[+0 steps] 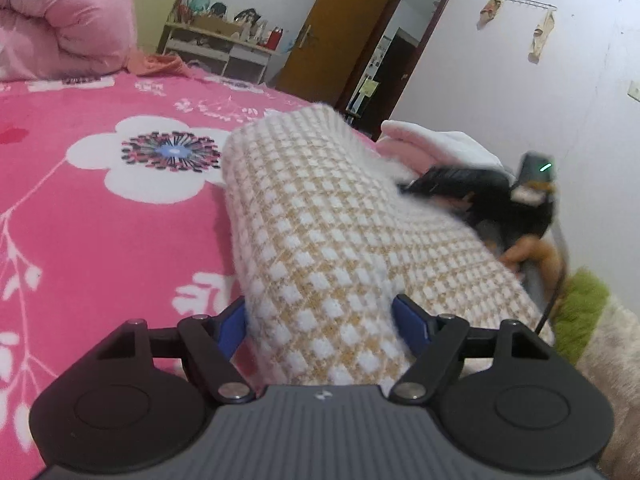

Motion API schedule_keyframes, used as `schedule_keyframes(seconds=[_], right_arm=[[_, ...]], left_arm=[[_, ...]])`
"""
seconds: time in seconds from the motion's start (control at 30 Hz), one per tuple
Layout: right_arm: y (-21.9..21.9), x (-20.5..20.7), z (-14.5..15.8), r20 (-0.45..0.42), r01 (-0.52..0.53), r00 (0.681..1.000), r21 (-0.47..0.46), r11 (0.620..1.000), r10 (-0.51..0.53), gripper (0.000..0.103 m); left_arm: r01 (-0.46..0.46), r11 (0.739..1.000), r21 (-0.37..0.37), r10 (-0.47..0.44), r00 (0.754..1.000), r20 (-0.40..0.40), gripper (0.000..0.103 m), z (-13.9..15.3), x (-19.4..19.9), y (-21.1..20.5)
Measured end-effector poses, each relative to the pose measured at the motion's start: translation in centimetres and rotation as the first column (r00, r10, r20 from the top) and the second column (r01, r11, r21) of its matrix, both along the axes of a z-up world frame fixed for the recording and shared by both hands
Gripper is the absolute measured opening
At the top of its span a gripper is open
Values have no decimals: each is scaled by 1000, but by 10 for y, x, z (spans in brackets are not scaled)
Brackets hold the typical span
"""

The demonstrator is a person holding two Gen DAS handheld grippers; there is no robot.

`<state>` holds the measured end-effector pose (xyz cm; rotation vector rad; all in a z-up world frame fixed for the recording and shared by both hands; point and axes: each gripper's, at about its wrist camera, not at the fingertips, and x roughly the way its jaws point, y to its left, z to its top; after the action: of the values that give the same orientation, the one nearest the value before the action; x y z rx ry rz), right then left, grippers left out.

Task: Fold clothes

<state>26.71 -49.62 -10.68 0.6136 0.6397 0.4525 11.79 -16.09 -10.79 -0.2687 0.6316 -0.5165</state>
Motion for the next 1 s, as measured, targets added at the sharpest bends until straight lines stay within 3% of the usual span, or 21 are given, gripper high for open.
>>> schedule_keyframes(seconds=[0.17, 0.27, 0.33, 0.4, 0.47, 0.6, 0.7, 0.8, 0.9, 1.0], right_arm=[[-8, 0, -15, -90, 63, 995, 125, 990, -52, 37], [-4, -22, 4, -101, 106, 990, 19, 994, -103, 47], [-4, -52, 19, -74, 151, 985, -39, 988, -154, 47], [-9, -87, 34, -25, 198, 980, -53, 979, -200, 47], [-14, -127, 45, 13, 240, 971, -57, 969, -239, 47], [-13, -207, 42, -11, 294, 956, 61, 954, -294, 48], [-7, -256, 28, -66, 317, 948, 167, 933, -310, 48], [11, -268, 8, -130, 324, 945, 229, 918, -301, 48], [26, -268, -8, -187, 337, 937, 256, 906, -295, 48], [33, -266, -18, -216, 366, 925, 282, 887, -313, 48]], left_arm=[[15, 1000, 4, -15, 1000, 9, 77, -2, -3, 5], [41, 999, -25, -41, 999, 0, 77, -2, -5, 16], [55, 997, -61, -56, 998, -4, 76, -1, -7, 29], [62, 994, -95, -62, 998, 3, 76, 2, -13, 44], [72, 994, -84, -69, 997, 37, 76, 6, -24, 55], [132, 990, 49, -138, 980, 141, 76, 11, -55, 58], [154, 972, 177, -191, 957, 217, 76, 11, -80, 41], [140, 944, 298, -233, 924, 303, 76, 12, -103, 19], [58, 914, 401, -225, 896, 383, 72, 9, -116, -4], [-10, 906, 423, -174, 903, 393, 68, 7, -109, -15]])
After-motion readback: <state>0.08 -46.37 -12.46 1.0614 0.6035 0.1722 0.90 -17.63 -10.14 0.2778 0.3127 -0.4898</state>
